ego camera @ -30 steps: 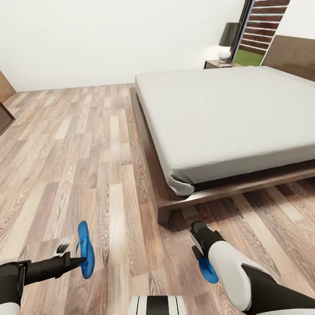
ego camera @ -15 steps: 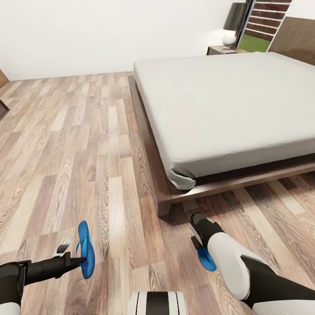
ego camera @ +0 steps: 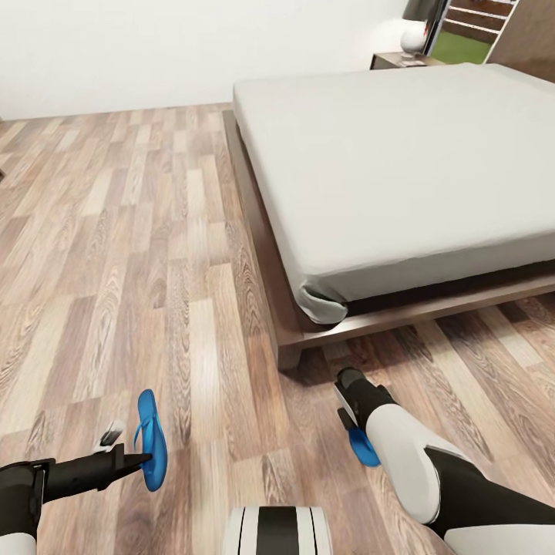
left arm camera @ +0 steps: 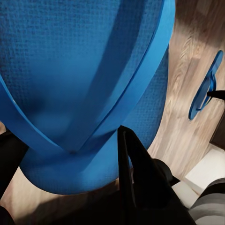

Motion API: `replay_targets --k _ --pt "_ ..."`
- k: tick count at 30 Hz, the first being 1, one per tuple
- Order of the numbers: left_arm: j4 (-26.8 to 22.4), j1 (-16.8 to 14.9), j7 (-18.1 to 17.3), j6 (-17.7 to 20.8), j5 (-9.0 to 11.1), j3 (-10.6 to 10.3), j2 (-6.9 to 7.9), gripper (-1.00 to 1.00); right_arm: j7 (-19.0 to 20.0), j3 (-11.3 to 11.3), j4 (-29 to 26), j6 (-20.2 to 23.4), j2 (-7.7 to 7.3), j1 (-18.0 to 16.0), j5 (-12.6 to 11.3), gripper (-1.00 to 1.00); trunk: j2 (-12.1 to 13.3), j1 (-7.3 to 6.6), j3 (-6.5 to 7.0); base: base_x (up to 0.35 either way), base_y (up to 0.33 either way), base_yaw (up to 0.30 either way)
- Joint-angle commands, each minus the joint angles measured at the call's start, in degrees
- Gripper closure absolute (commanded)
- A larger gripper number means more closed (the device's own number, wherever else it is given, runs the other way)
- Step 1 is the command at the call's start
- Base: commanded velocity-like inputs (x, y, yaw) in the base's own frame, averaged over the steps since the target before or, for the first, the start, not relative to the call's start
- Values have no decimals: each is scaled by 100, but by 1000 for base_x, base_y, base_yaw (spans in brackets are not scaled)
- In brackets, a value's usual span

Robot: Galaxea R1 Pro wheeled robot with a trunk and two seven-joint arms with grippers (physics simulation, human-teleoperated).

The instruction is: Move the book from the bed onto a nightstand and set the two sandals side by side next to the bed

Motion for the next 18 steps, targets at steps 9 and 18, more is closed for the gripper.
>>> replay_targets --k 9,18 --pt "-4 -7 -55 60 -57 16 -3 100 -50 -29 -74 3 3 -13 -55 100 -3 1 -27 0 0 0" --pt "-4 -7 -55 60 -60 16 -3 100 -50 -29 -85 -4 3 -14 -55 100 -3 1 -27 0 0 0"
